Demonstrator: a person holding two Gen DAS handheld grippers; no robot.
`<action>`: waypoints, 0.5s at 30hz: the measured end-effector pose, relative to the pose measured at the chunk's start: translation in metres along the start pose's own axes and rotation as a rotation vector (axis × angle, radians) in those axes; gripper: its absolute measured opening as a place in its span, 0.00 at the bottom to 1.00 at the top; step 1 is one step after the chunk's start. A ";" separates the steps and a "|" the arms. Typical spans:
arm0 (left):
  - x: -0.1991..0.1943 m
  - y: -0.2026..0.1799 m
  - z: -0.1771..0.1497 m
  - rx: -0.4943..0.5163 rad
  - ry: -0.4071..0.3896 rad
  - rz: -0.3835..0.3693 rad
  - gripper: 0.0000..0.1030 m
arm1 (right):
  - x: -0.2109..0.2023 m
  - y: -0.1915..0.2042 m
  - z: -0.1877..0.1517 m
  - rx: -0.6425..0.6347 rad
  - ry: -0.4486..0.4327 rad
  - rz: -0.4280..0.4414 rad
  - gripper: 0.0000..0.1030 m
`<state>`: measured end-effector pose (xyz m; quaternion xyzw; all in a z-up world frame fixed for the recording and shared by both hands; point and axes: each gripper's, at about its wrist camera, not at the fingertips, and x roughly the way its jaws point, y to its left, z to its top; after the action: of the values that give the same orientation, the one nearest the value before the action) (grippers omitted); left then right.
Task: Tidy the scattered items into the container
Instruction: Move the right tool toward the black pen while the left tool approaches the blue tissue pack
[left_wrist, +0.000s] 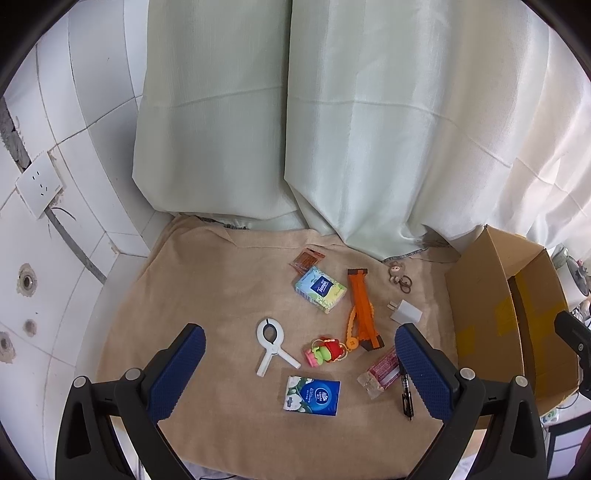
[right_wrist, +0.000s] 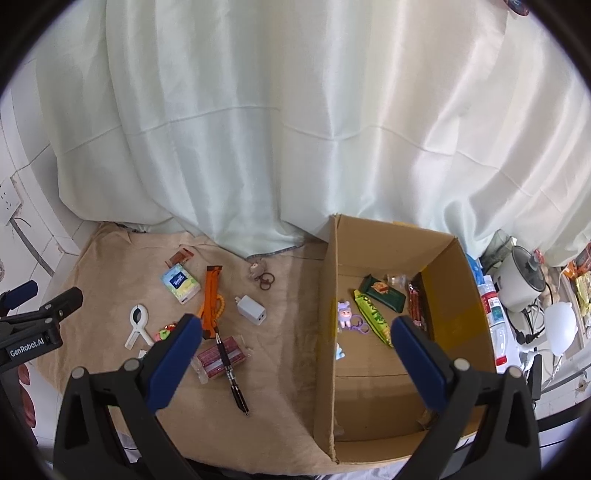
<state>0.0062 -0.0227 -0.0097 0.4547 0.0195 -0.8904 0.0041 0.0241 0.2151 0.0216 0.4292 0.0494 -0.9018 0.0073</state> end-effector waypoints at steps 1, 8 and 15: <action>0.000 0.000 0.000 0.000 0.000 0.000 1.00 | 0.001 0.001 0.001 -0.001 0.001 0.000 1.00; 0.014 0.003 -0.005 0.006 -0.002 -0.012 1.00 | 0.009 0.013 0.001 -0.019 0.014 0.064 1.00; 0.039 -0.001 -0.027 0.048 0.036 0.014 1.00 | 0.029 0.036 -0.009 -0.086 0.057 0.128 1.00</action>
<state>0.0049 -0.0206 -0.0574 0.4707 -0.0049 -0.8823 -0.0008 0.0148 0.1807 -0.0095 0.4560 0.0610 -0.8841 0.0819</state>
